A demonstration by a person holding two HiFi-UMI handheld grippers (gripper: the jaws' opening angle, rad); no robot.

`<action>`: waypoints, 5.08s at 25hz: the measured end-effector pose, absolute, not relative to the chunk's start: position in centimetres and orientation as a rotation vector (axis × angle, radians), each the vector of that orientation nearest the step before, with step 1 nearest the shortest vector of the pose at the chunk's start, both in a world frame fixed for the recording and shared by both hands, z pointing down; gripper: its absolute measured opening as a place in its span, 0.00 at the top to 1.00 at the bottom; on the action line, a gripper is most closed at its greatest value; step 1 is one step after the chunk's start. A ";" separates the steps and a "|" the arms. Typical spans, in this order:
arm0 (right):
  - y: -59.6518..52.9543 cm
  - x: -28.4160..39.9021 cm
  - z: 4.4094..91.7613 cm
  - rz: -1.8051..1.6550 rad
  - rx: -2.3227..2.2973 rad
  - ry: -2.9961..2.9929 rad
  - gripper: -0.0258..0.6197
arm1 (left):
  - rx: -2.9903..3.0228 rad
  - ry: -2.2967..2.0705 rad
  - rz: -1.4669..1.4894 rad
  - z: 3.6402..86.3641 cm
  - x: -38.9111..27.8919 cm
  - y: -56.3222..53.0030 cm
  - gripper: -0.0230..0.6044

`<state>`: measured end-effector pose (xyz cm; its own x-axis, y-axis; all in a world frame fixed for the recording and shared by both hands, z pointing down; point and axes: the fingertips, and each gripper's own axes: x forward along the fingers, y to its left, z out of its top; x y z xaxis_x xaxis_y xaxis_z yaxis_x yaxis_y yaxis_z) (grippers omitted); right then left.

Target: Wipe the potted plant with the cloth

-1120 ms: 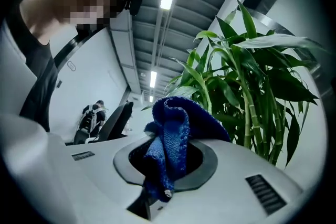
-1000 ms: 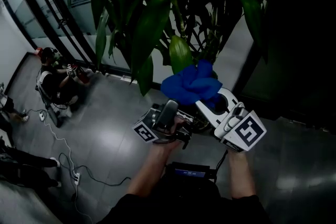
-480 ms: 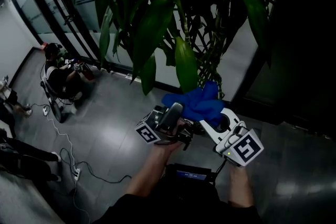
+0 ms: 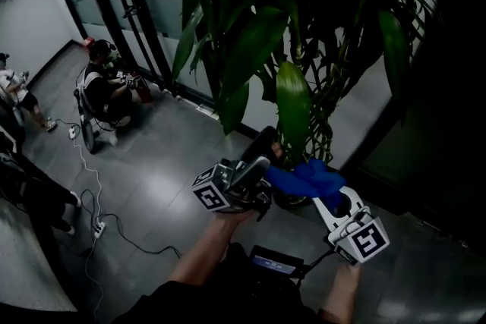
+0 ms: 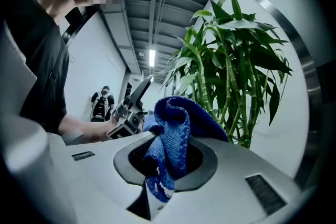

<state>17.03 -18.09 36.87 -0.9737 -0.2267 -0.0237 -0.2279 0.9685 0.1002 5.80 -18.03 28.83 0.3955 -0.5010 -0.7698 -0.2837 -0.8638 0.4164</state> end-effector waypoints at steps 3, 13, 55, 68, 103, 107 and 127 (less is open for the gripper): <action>-18.7 19.4 34.2 0.107 -0.357 2.997 0.84 | 2.437 -0.784 -1.474 28.7 4.6 -16.8 0.34; -17.2 24.3 22.9 0.134 -0.117 2.570 0.84 | 2.554 -1.097 -1.482 23.8 0.7 -10.9 0.34; -27.8 -1.8 12.0 0.732 -0.859 2.677 0.84 | 2.557 -0.593 -1.122 20.7 -5.0 -21.1 0.96; -24.2 -2.8 18.2 0.701 -0.676 2.968 0.84 | 2.526 -0.589 -1.121 21.5 -4.2 -20.9 0.96; -26.2 -2.0 15.2 0.930 -0.872 2.881 0.84 | 2.488 -0.552 -1.167 22.0 -4.3 -20.2 0.96; -25.1 -2.6 17.6 0.930 -0.845 2.983 0.84 | 2.475 -0.543 -1.170 22.3 -4.3 -20.4 0.96; -19.2 -2.0 19.9 0.736 -0.647 3.113 0.84 | 2.466 -0.538 -1.166 22.9 -4.9 -20.5 0.96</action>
